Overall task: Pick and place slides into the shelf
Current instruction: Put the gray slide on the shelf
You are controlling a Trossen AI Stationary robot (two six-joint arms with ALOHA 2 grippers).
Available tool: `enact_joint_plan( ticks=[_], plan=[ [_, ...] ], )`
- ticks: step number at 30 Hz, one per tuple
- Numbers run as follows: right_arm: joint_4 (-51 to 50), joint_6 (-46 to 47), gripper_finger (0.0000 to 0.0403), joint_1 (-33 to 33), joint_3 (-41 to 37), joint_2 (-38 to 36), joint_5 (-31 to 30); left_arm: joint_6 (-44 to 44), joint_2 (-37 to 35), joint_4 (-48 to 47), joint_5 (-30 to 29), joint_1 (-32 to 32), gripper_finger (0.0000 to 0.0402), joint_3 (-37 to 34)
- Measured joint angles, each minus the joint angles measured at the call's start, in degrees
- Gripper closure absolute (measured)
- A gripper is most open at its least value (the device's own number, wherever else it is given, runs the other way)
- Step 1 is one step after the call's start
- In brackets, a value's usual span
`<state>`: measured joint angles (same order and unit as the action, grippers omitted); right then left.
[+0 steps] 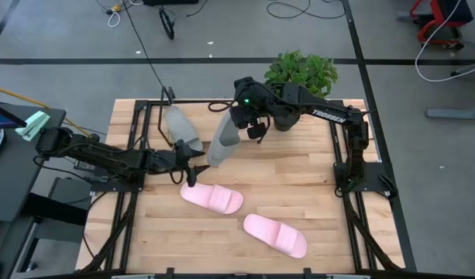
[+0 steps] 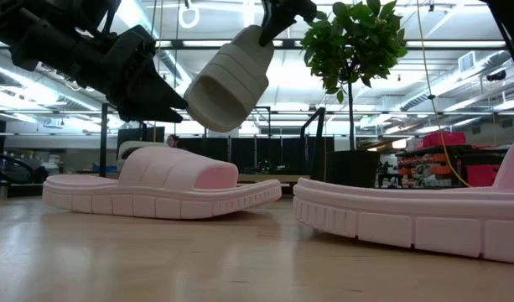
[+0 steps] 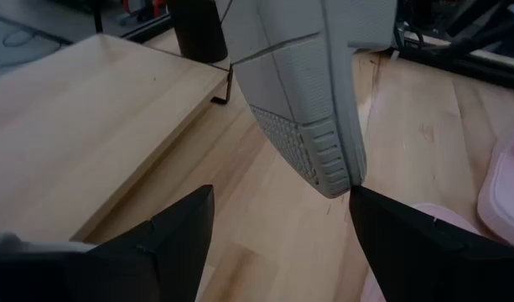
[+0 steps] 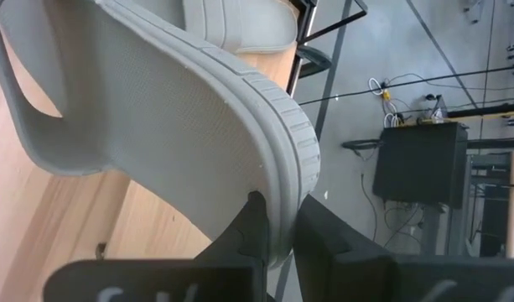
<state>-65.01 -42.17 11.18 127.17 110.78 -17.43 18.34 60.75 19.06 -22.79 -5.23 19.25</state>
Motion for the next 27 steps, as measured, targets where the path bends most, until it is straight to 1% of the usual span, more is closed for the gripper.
enact_joint_plan(
  ticks=[3,7,18,21,27],
  plan=[
    [-0.2,0.2,0.0369,0.0,0.0,0.0,0.0,-3.9,0.0,0.3,-0.1,0.0,0.0117,0.0],
    [-0.4,0.4,0.0368,0.1,0.0,0.0,0.0,-5.5,0.0,0.6,0.0,0.3,0.0117,0.0],
    [-1.8,1.1,0.0369,2.1,0.0,0.0,-1.9,-4.0,0.0,0.8,0.1,0.3,0.0117,0.0],
    [-0.9,0.7,0.037,1.9,0.0,0.1,-1.5,-4.0,0.0,0.8,0.0,0.3,0.0117,0.0],
    [-0.4,0.8,0.037,1.6,0.0,0.1,-0.9,-1.8,0.0,1.0,-2.0,1.3,0.0117,0.0]
  ],
)
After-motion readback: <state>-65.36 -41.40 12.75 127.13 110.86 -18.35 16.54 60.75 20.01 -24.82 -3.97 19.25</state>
